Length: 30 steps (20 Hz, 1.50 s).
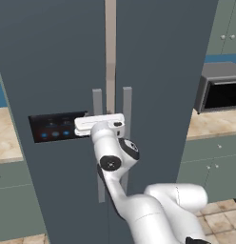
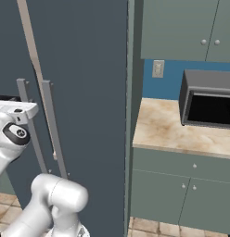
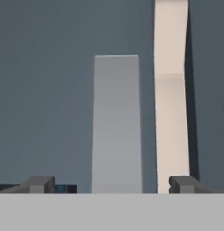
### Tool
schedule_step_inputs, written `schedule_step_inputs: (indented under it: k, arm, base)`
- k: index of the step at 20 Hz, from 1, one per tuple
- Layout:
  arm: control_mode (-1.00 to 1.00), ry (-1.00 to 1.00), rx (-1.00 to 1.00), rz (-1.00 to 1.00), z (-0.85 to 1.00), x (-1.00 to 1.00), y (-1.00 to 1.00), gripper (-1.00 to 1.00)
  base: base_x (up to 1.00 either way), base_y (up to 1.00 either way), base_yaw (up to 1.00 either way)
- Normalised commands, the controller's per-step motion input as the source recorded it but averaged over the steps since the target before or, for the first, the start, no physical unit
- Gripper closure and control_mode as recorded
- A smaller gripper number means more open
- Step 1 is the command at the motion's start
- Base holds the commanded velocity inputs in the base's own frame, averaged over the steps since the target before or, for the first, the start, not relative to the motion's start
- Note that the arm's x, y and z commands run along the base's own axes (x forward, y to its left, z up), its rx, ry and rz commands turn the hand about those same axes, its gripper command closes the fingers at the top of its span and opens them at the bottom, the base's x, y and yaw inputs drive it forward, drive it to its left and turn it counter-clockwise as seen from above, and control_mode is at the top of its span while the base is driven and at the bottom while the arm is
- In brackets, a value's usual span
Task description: Open the freezer door, pick up the ice cube tray from the freezer, and place it on the dining counter.
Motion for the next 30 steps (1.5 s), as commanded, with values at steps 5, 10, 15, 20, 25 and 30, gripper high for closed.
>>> schedule_step_inputs:
  k: [5, 10, 15, 20, 25, 30]
  arm:
    - [-1.0, 0.0, 0.0, 0.0, 0.0, 0.14, 0.0, -1.0]
    - [-1.0, 0.0, 0.0, 0.0, 0.0, 0.13, 0.0, -1.0]
    - [-1.0, 0.0, 0.0, 0.0, 0.0, 0.13, 0.0, -1.0]
    - [-1.0, 0.0, 0.0, 0.0, 0.0, 0.05, 0.0, -1.0]
    - [-1.0, 0.0, 0.0, 0.0, 0.0, 0.0, 0.0, -1.0]
    - [-1.0, 0.0, 0.0, 0.0, 0.0, 0.0, 0.0, -1.0]
  base:
    - [0.0, 0.0, 0.0]
    - [0.0, 0.0, 0.0]
    - [0.0, 0.0, 0.0]
    - [0.0, 0.0, 0.0]
    - [0.0, 0.0, 0.0]
    - [0.0, 0.0, 0.0]
